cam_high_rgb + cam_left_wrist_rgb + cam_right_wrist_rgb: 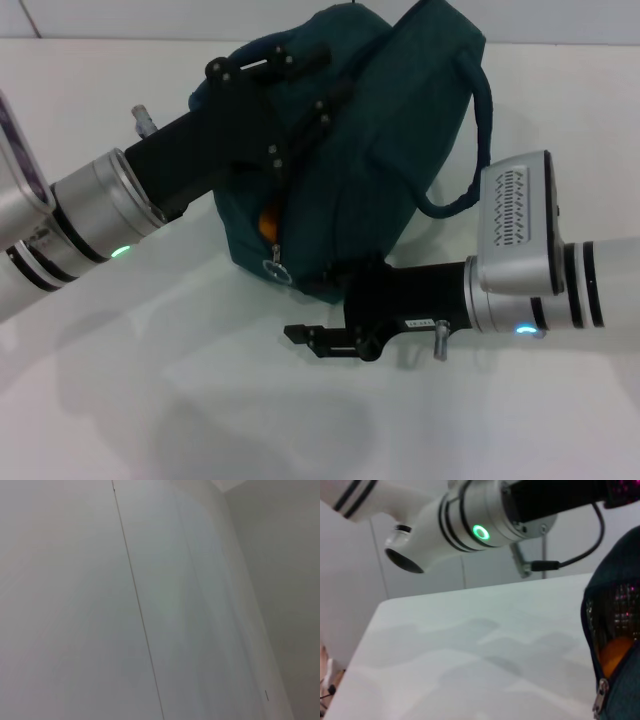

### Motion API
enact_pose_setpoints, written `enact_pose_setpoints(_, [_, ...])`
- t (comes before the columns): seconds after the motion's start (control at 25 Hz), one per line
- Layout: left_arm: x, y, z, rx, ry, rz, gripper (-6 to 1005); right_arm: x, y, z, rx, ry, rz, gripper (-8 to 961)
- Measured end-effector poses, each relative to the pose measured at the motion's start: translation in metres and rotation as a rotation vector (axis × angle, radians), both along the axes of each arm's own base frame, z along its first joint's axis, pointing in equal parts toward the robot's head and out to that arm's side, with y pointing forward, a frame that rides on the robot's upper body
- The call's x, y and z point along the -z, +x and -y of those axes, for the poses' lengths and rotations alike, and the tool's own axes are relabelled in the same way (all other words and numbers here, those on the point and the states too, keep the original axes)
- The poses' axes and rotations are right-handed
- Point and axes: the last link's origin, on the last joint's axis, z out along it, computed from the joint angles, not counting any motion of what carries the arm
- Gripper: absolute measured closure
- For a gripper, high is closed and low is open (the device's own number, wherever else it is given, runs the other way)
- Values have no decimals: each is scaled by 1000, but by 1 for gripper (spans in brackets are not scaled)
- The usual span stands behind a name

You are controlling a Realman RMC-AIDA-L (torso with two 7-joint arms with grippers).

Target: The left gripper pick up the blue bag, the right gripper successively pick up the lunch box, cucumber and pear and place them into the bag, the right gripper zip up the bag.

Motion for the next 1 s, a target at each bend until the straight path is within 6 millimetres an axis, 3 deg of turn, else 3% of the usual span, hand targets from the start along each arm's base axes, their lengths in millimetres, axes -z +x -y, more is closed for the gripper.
enact_pose_setpoints(0.2, [0,0,0,-2,2,1,688,0,-2,1,-1,6,-7,507])
enact_pose_setpoints(0.44, [-3,-6,2,-23,15,6,689,-15,8,-2,52,56,-59,535])
enact_pose_setpoints(0.52, [-6,-7,1,-32,28,17,689,-21,11,-1,54,60,-84,628])
enact_pose_setpoints(0.56, [-7,-7,1,-36,33,21,690,-25,12,1,47,57,-104,675])
enact_pose_setpoints(0.84, [-17,-9,-8,-105,-38,80,692,-68,28,16,17,23,-277,674])
enact_pose_setpoints(1.0, [-40,-10,-23,-200,-175,169,648,-97,41,20,17,63,-351,676])
